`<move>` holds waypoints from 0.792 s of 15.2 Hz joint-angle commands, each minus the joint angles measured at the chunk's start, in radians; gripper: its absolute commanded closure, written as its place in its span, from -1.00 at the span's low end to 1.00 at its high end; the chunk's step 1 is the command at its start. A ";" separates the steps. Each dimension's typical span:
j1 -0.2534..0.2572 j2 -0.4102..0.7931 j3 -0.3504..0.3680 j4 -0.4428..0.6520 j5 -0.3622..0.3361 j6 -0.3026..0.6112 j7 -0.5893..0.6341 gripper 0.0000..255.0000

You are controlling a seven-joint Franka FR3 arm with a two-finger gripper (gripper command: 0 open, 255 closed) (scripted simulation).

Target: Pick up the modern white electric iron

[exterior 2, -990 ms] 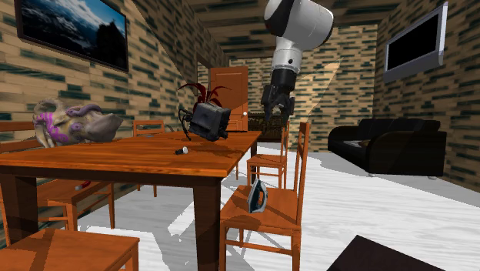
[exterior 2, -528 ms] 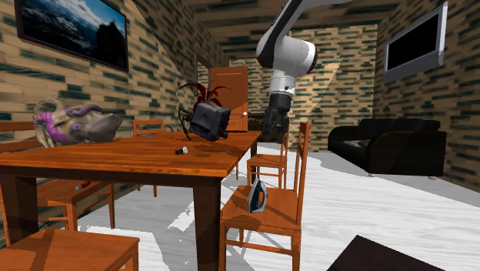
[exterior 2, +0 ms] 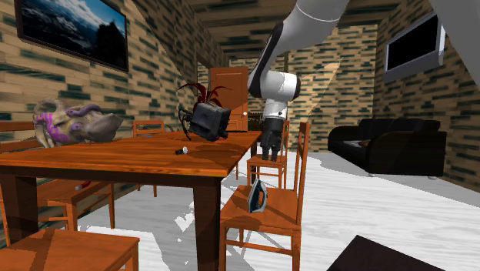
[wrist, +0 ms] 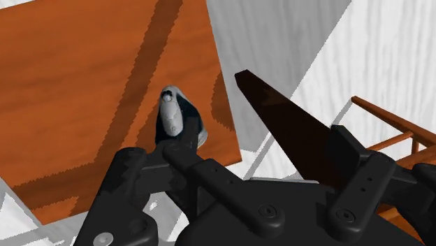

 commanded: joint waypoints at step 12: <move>-0.137 0.423 0.082 0.401 0.072 -0.053 -0.151 -1.00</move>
